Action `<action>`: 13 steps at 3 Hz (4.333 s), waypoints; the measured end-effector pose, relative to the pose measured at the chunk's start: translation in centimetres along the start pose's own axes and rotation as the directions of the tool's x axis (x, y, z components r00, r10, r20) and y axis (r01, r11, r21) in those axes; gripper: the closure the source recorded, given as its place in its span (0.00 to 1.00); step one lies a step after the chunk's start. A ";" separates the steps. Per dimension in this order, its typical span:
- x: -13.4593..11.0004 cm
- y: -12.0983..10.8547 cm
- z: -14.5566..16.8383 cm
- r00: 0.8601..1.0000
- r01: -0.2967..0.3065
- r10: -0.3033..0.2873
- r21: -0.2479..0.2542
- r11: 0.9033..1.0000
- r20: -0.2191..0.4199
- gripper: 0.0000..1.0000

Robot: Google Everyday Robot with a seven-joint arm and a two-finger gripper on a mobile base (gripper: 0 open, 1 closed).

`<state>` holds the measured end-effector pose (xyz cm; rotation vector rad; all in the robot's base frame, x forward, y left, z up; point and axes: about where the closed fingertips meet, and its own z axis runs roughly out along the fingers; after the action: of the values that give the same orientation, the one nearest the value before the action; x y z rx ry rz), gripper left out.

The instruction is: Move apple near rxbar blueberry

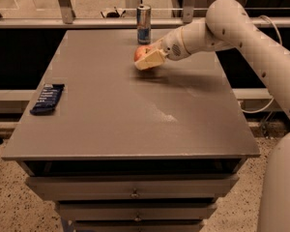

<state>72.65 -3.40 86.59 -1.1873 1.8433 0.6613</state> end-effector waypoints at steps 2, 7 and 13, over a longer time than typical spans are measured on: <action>-4.8 1.3 -2.0 0.993 0.096 -0.096 -0.003 0.995 0.068 1.00; -10.0 11.3 15.8 0.996 0.093 -0.088 -0.361 0.928 0.029 1.00; -8.6 14.9 15.3 1.000 -0.002 -0.007 -0.281 0.960 -0.030 0.00</action>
Offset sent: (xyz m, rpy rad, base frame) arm -0.0078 0.0024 0.0378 0.0207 -0.0698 0.0307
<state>66.41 18.74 85.87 -1.3884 1.8146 0.9315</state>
